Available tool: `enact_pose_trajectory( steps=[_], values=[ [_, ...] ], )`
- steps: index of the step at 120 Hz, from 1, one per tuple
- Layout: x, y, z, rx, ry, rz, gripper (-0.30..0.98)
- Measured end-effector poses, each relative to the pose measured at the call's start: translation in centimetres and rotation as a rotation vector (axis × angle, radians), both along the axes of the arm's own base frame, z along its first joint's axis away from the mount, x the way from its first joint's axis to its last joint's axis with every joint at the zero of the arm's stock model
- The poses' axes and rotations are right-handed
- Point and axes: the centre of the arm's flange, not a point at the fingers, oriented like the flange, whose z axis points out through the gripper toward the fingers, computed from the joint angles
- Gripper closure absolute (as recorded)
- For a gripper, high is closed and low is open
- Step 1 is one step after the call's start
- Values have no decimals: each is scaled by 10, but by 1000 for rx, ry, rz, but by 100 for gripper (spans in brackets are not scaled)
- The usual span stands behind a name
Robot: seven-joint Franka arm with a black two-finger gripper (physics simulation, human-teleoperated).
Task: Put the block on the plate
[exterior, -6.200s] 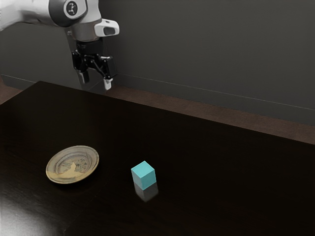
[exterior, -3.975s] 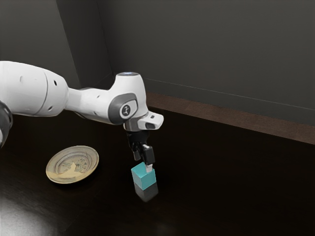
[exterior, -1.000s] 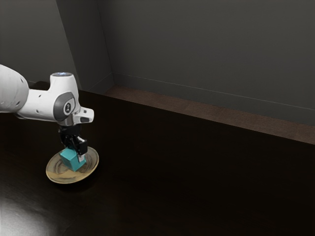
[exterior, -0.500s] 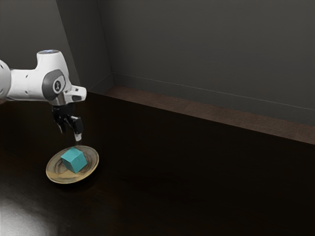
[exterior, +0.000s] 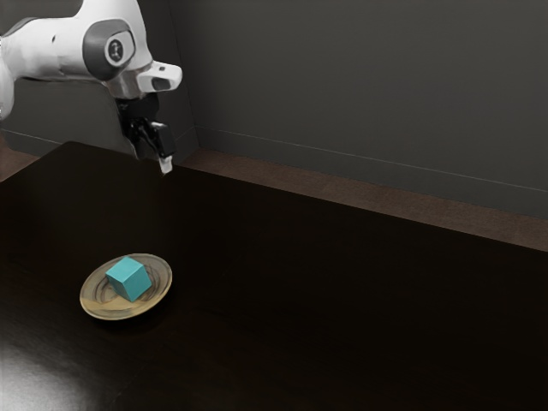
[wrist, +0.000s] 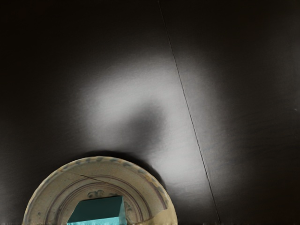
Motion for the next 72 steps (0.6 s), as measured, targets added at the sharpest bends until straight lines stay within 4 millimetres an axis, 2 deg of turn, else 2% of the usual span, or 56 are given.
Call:
enact_pose_trajectory(
  steps=[13, 40, 54, 72],
  values=[
    [1, -30, 18, -6, 17, -1, 0],
    [-1, -76, 50, -34, 23, 50, 0],
    [0, -93, 47, -33, 54, 78, 0],
    [1, -96, 41, -27, 79, 128, 0]
  ],
)
